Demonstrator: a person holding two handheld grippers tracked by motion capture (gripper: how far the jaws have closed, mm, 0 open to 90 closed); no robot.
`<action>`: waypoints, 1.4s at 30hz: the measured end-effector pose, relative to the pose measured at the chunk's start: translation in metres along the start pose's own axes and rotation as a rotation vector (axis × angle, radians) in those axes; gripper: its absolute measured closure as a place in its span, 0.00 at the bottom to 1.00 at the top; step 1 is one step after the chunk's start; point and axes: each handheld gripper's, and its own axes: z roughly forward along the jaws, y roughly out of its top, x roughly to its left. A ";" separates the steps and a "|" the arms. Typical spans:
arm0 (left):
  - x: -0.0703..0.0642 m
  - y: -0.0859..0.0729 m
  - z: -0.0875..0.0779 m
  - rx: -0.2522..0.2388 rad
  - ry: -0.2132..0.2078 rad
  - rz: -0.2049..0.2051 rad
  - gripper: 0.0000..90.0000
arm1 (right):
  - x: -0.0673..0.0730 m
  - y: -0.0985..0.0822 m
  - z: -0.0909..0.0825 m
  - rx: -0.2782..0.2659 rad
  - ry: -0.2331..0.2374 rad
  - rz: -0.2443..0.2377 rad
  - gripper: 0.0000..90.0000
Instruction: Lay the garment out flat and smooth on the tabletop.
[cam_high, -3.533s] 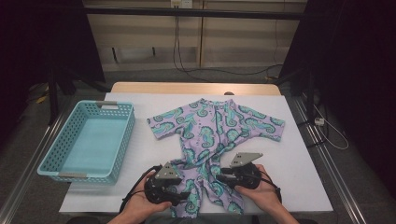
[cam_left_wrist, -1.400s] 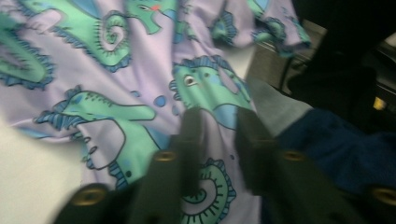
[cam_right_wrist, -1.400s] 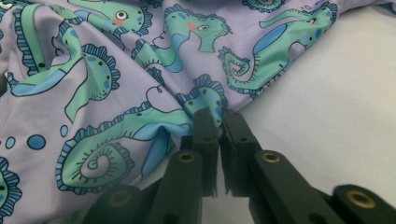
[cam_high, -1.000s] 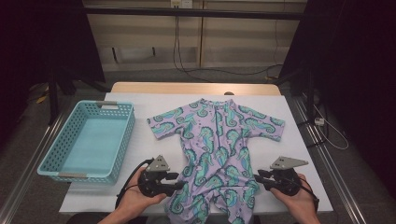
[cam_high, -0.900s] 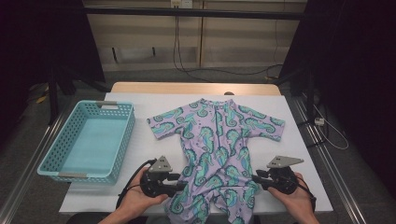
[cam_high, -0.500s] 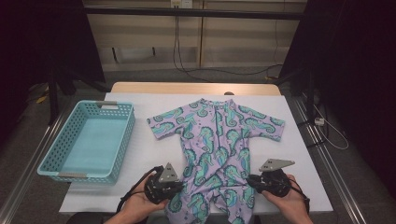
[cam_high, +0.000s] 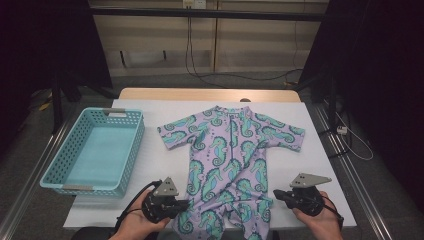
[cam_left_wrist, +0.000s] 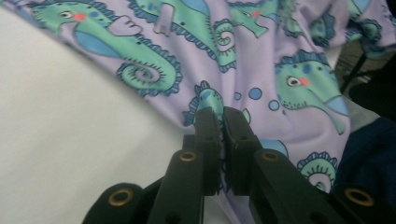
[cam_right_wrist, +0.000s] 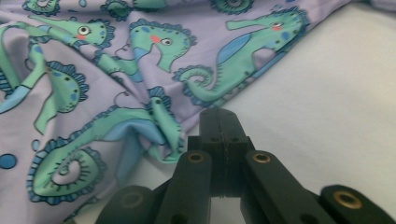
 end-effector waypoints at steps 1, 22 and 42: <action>0.002 0.001 0.000 0.000 0.007 -0.009 0.92 | 0.001 0.001 -0.001 -0.013 0.000 0.001 0.97; -0.025 0.007 0.026 0.019 -0.072 0.085 0.75 | 0.090 0.026 0.030 0.023 0.270 -0.234 0.72; -0.031 0.007 0.028 0.015 -0.062 0.128 0.64 | 0.102 0.007 0.018 0.112 0.425 -0.313 0.89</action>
